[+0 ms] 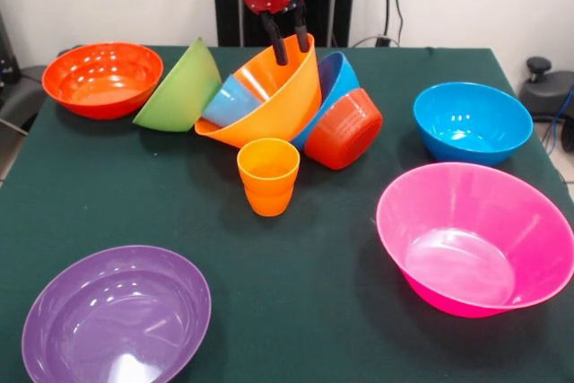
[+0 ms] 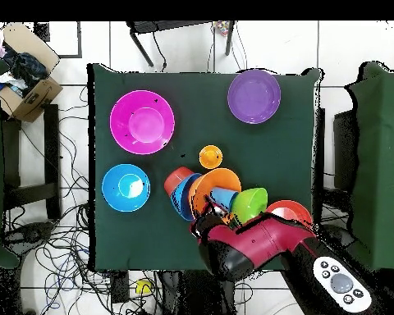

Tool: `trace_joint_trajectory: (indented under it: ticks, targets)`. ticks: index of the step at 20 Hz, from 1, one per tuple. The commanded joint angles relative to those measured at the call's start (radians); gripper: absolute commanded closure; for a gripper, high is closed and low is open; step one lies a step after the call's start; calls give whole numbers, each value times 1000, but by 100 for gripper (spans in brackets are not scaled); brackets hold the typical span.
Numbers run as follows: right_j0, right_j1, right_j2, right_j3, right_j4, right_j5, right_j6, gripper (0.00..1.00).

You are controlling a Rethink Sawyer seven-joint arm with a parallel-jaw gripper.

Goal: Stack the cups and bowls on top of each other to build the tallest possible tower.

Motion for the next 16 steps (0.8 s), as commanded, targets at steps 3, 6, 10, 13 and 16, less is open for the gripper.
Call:
trace_joint_trajectory:
  ticks: [3,6,10,13,16]
  targets:
    - [87,119,-178,-66,-93,-111,143,0]
    - [83,137,-185,-73,-84,-125,127,0]
    - [79,157,-187,-83,-87,-146,106,0]
    - [69,187,-179,-95,-101,-169,91,0]
    - [35,195,-141,-89,-104,-170,77,0]
